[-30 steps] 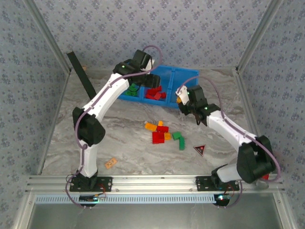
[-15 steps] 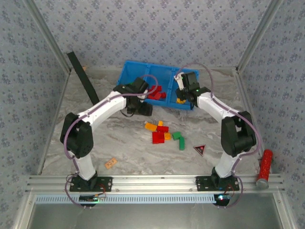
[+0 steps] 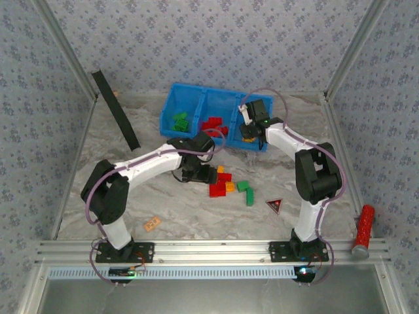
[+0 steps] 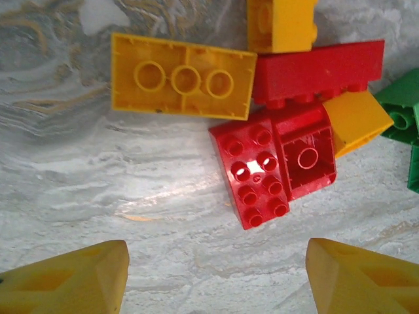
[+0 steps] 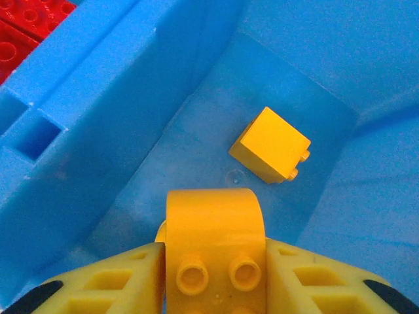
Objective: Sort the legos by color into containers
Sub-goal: Place the lego in the container, then pick up the lego from the center of the table.
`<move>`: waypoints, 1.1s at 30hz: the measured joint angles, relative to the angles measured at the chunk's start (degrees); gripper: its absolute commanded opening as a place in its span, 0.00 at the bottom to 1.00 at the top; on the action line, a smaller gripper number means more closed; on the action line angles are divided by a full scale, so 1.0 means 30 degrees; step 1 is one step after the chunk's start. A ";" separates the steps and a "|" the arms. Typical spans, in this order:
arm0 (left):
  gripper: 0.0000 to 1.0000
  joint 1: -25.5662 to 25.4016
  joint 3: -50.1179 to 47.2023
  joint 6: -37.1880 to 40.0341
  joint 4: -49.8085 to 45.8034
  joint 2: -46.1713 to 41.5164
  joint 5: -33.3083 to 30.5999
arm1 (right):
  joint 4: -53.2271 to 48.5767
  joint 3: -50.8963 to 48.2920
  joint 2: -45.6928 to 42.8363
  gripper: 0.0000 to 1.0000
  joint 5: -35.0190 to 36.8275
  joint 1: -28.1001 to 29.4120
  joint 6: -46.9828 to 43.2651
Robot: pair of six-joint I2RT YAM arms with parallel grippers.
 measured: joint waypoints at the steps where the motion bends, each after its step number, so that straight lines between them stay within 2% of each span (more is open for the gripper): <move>1: 0.71 -0.0080 0.0000 -0.0073 0.0095 0.0044 0.0044 | 0.0007 0.0007 0.0000 0.51 0.0000 -0.0022 0.0066; 6: 0.71 -0.0321 0.0000 -0.0277 0.0379 0.0561 0.0248 | -0.0102 0.0007 -0.0007 0.58 -0.0007 -0.0073 0.0102; 12: 0.71 -0.1100 0.0838 0.0335 -0.0073 0.1450 -0.0015 | -0.0423 0.0000 -0.0291 0.60 -0.0022 -0.0109 0.0117; 22: 0.71 -0.3752 0.5166 0.5537 -0.0313 0.3534 -0.2018 | -0.0969 -0.0758 -0.3701 0.69 -0.0372 -0.0124 0.0393; 27: 0.70 -0.4656 0.5362 0.8845 0.0146 0.4291 -0.3242 | -0.1129 -0.1829 -0.6025 0.72 -0.0510 -0.0306 0.0525; 33: 0.70 -0.5202 0.5348 1.1621 0.1515 0.4422 -0.3351 | -0.1377 -0.3031 -0.8378 0.73 -0.0517 -0.1035 0.0984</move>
